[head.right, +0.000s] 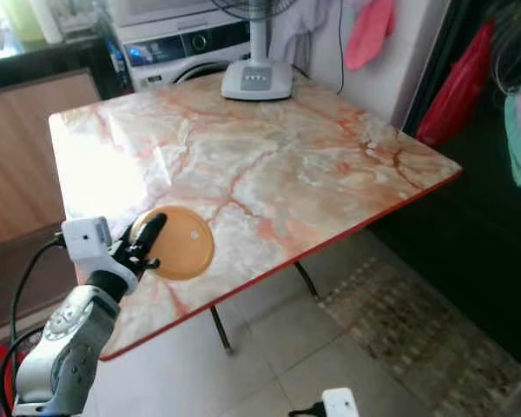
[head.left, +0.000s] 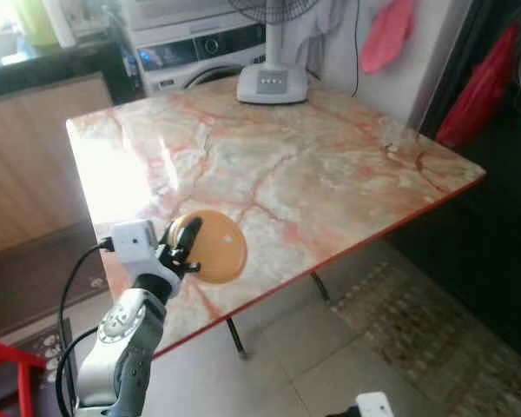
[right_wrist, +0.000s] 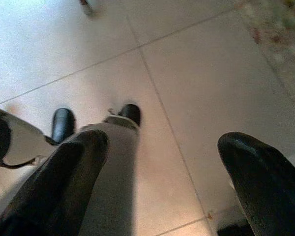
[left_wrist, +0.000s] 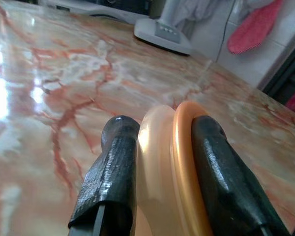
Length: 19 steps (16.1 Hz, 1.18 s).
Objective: Restocking fridge
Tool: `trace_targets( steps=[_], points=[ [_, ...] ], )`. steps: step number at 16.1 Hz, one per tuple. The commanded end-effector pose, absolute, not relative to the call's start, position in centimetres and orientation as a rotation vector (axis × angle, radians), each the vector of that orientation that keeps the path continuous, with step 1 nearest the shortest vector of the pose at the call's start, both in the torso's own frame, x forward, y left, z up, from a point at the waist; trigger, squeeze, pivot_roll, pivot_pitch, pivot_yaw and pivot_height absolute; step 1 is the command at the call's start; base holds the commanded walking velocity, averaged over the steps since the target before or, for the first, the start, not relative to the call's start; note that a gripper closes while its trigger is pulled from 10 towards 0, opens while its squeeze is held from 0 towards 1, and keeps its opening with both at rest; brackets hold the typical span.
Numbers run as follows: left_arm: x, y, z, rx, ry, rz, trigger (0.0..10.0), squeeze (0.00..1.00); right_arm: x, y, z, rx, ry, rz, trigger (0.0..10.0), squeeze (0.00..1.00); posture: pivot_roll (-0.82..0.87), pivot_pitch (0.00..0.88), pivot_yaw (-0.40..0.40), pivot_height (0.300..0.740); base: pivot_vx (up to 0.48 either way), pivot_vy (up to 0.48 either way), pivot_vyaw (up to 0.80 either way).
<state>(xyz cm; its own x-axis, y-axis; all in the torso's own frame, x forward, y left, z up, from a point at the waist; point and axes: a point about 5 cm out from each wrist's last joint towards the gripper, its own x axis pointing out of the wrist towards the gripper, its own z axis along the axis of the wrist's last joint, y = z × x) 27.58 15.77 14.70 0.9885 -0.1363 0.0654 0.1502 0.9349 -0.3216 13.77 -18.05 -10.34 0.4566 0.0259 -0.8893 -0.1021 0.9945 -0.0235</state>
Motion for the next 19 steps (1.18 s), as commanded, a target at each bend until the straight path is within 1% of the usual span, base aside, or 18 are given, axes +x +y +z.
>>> trace_targets(
  steps=[1, 4, 7, 8, 10, 13, 17, 19],
  points=[
    [27.61, 16.07, 14.75, -0.317, -0.044, -0.135, 10.0, 0.0, 14.02, -17.93, -10.26, -0.083, 1.09, 0.087, 10.0, 0.0, 0.09, 0.013, 0.063, 0.74, 0.0, 0.0, -0.8],
    [27.67, 15.98, 14.76, -0.317, -0.045, -0.139, 10.0, 0.0, 14.02, -17.94, -10.27, -0.083, 1.091, 0.085, 10.0, 0.0, 0.09, 0.013, 0.062, 0.74, 0.0, 0.0, -0.8],
    [27.62, 16.12, 14.63, -0.281, -0.037, -0.128, 10.0, 0.0, 14.02, -17.95, -10.26, -0.085, 1.092, 0.088, 10.0, 0.0, 0.09, 0.014, 0.062, 0.74, 0.0, 0.0, 0.0],
    [27.63, 16.35, 14.59, -0.271, -0.04, -0.11, 10.0, 0.0, 14.02, -17.92, -10.27, -0.085, 1.092, 0.089, 10.0, 0.0, 0.09, 0.015, 0.063, 0.74, 0.0, 0.0, -0.8],
    [27.72, 16.38, 14.47, -0.252, -0.026, -0.122, 10.0, 0.0, 14.02, -17.88, -10.27, -0.085, 1.092, 0.09, 10.0, 0.0, 0.09, 0.015, 0.064, 0.74, 0.0, -0.362, -0.8],
    [27.72, 16.02, 14.4, -0.261, -0.021, -0.133, 10.0, 0.0, 14.0, -17.83, -10.28, -0.081, 1.092, 0.086, 10.0, 0.0, 0.09, 0.014, 0.067, 0.74, 0.0, 0.0, -0.8],
    [27.76, 16.02, 14.41, -0.256, -0.022, -0.135, 10.0, 0.0, 14.0, -17.84, -10.29, -0.081, 1.093, 0.085, 10.0, 0.0, 0.09, 0.013, 0.065, 0.74, 0.0, 0.0, 0.0],
    [27.78, 16.04, 14.44, -0.257, -0.025, -0.134, 10.0, 0.0, 14.0, -17.86, -10.28, -0.082, 1.093, 0.086, 10.0, 0.0, 0.09, 0.012, 0.065, 0.74, 0.0, 0.0, -0.8]
  ],
)
